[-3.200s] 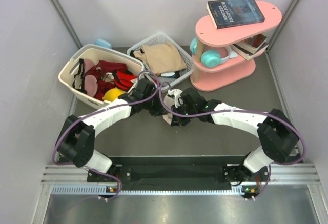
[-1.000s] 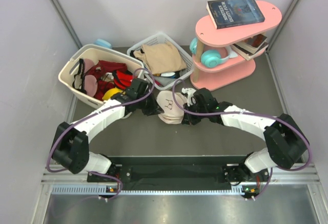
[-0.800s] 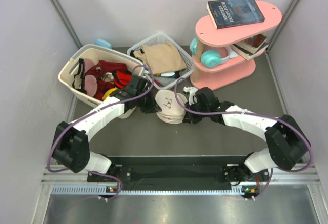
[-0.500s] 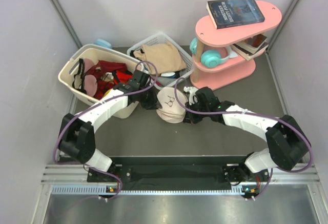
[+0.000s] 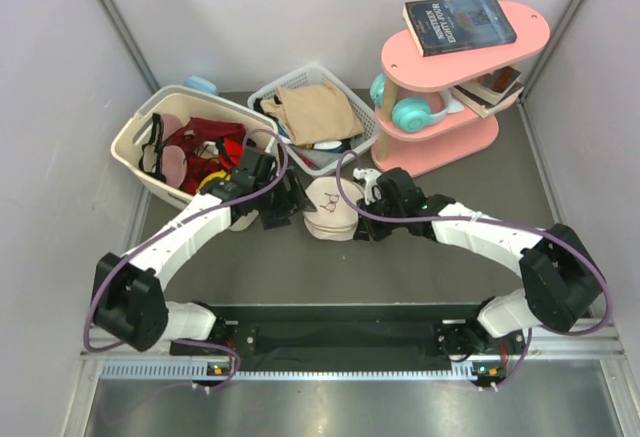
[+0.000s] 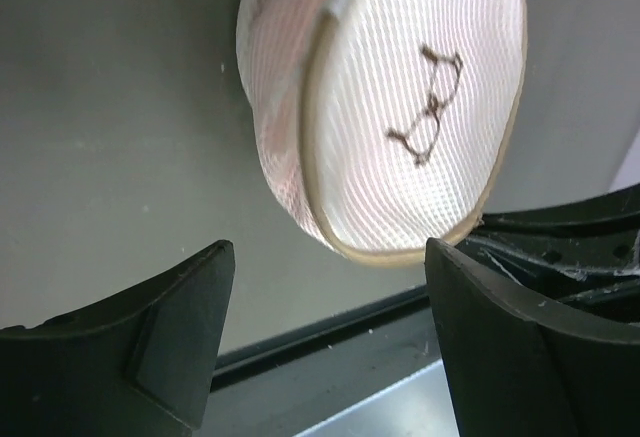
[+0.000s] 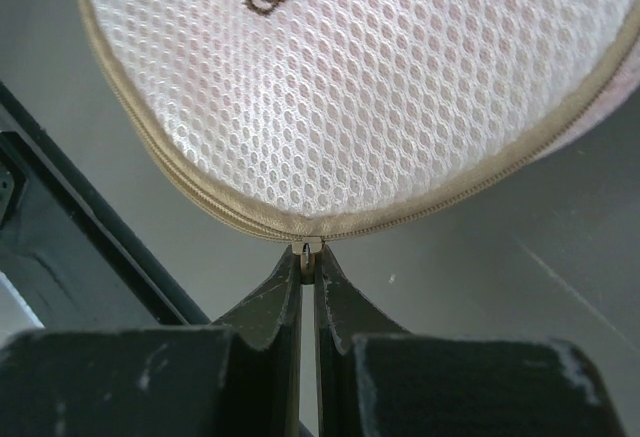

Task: Unzip the laundry bag and remove the bra

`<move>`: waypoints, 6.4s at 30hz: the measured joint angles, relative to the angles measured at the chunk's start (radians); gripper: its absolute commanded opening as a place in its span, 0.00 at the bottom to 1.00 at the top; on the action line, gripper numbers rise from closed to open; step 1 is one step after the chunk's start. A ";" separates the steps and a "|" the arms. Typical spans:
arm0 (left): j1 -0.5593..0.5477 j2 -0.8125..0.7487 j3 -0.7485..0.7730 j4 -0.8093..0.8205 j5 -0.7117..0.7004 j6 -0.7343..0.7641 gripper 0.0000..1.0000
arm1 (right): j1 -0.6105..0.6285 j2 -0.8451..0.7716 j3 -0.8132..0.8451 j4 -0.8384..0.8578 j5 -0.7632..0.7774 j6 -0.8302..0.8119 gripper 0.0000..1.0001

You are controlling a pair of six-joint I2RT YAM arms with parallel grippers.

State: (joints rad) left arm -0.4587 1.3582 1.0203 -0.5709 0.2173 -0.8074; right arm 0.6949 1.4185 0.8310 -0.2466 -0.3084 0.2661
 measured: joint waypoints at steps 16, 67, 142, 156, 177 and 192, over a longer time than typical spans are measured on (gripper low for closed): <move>-0.096 -0.042 -0.153 0.150 0.056 -0.201 0.80 | 0.137 0.096 0.090 0.012 -0.048 -0.006 0.00; -0.078 0.204 0.058 0.198 0.124 -0.050 0.11 | 0.012 0.014 -0.006 -0.001 -0.003 0.004 0.00; -0.047 0.021 -0.089 0.173 0.010 -0.161 0.00 | 0.005 0.074 0.061 0.006 -0.056 -0.005 0.00; -0.032 0.037 -0.001 0.143 0.011 -0.133 0.75 | 0.085 0.126 0.173 -0.009 -0.082 -0.011 0.00; -0.034 -0.085 -0.148 0.130 0.043 -0.182 0.20 | 0.194 0.257 0.303 -0.055 -0.089 -0.031 0.00; -0.035 -0.072 -0.148 0.156 0.038 -0.176 0.00 | 0.193 0.256 0.302 -0.061 -0.070 -0.031 0.00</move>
State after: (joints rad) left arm -0.4938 1.2861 0.8726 -0.4152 0.2554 -0.9836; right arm 0.8883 1.6749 1.1332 -0.3080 -0.3786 0.2356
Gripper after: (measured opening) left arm 0.010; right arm 0.025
